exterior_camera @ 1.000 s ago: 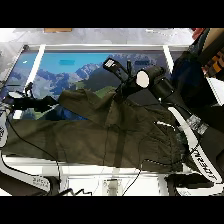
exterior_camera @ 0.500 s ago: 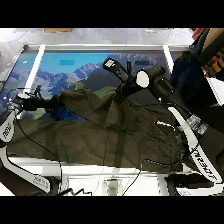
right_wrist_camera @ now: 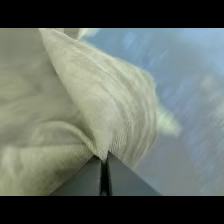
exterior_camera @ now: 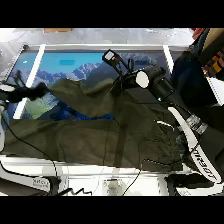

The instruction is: Fold the clothes and pants, and hang the long-sleeved shirts on hangers.

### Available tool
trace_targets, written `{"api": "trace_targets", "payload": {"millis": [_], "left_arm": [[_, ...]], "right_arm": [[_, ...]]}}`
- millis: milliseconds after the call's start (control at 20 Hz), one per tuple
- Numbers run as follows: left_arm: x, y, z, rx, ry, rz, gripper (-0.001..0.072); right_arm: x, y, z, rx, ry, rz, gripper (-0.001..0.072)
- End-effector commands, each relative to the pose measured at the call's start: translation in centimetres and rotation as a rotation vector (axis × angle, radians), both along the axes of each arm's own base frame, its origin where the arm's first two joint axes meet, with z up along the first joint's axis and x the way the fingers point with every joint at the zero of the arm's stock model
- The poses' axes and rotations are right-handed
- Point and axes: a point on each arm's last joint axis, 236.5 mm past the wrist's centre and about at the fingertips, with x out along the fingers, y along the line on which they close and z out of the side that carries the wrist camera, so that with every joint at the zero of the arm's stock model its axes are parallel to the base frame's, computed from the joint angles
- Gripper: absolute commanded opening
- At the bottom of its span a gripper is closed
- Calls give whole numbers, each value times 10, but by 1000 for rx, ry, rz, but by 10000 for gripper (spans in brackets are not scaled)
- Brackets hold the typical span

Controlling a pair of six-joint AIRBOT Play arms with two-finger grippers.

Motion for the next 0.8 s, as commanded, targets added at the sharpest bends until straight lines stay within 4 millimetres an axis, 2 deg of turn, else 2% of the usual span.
{"api": "trace_targets", "payload": {"millis": [0,50,100,250,350,400,450,500,550,650,750], "left_arm": [[4,14,73,87,-148,27,18],[1,20,80,139,-159,29,18],[-2,26,81,190,-153,22,18],[-19,36,63,308,-68,-35,18],[-28,38,51,342,-16,-66,18],[-31,39,48,354,-2,-74,18],[-33,43,47,375,6,-77,18],[-35,47,46,402,14,-78,18],[-37,53,47,429,20,-76,18],[-42,67,54,459,18,-53,18],[-48,83,68,473,-2,-15,18]], "right_arm": [[32,12,25,132,-130,-64,212],[37,9,18,159,-102,-104,338],[43,2,9,178,-63,-152,356],[64,-45,-23,198,48,-311,355],[73,-94,-37,173,109,-414,343],[73,-123,-45,142,151,-465,309],[68,-159,-57,102,215,-525,305],[58,-192,-69,64,291,-582,214],[45,-229,-80,31,379,-650,44],[17,-290,-95,-14,519,-736,25],[-10,-326,-102,-39,631,-731,25]]}}
